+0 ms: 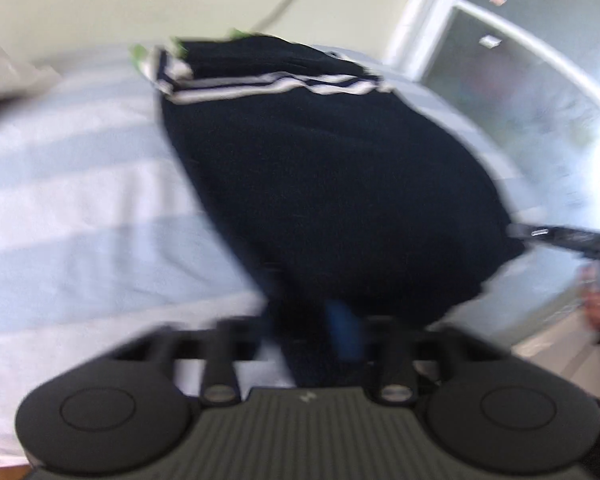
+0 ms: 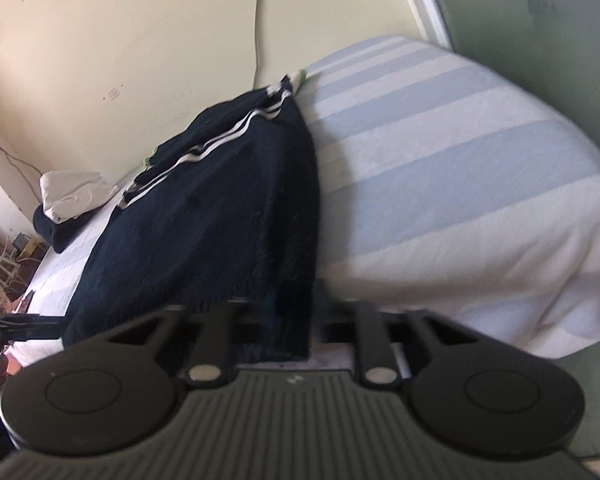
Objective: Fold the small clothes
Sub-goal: 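Grasp the hem with both tools and fold it up toward the collar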
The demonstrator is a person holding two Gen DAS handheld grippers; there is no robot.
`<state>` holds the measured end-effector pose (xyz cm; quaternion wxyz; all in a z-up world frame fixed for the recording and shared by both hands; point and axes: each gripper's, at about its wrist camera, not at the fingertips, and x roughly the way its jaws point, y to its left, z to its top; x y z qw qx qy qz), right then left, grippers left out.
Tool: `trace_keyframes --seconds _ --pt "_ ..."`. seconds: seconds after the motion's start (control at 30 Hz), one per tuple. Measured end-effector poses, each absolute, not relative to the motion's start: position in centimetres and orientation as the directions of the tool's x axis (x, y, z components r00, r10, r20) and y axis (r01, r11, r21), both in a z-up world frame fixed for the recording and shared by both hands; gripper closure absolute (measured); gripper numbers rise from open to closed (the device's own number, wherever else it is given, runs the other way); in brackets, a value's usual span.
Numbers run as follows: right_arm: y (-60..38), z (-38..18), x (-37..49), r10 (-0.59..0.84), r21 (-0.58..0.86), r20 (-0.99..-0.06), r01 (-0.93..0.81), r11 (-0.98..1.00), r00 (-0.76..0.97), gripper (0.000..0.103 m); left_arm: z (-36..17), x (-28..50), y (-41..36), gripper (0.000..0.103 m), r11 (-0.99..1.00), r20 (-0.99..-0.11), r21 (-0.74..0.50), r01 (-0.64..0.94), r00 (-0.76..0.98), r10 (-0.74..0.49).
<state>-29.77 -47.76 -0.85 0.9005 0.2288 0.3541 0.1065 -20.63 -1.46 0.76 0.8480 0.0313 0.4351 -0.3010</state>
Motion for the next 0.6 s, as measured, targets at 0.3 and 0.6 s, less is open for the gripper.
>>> trace_keyframes --seconds 0.3,0.6 --pt "-49.1 4.5 -29.1 0.395 0.547 -0.386 -0.138 0.826 0.834 0.093 5.6 -16.8 5.8 0.096 0.716 -0.565 -0.556 0.422 0.44 -0.698" --pt "-46.6 7.9 -10.0 0.296 0.552 -0.334 -0.07 0.831 0.895 0.09 6.2 -2.5 6.4 0.053 0.718 -0.536 -0.692 0.069 0.618 -0.576"
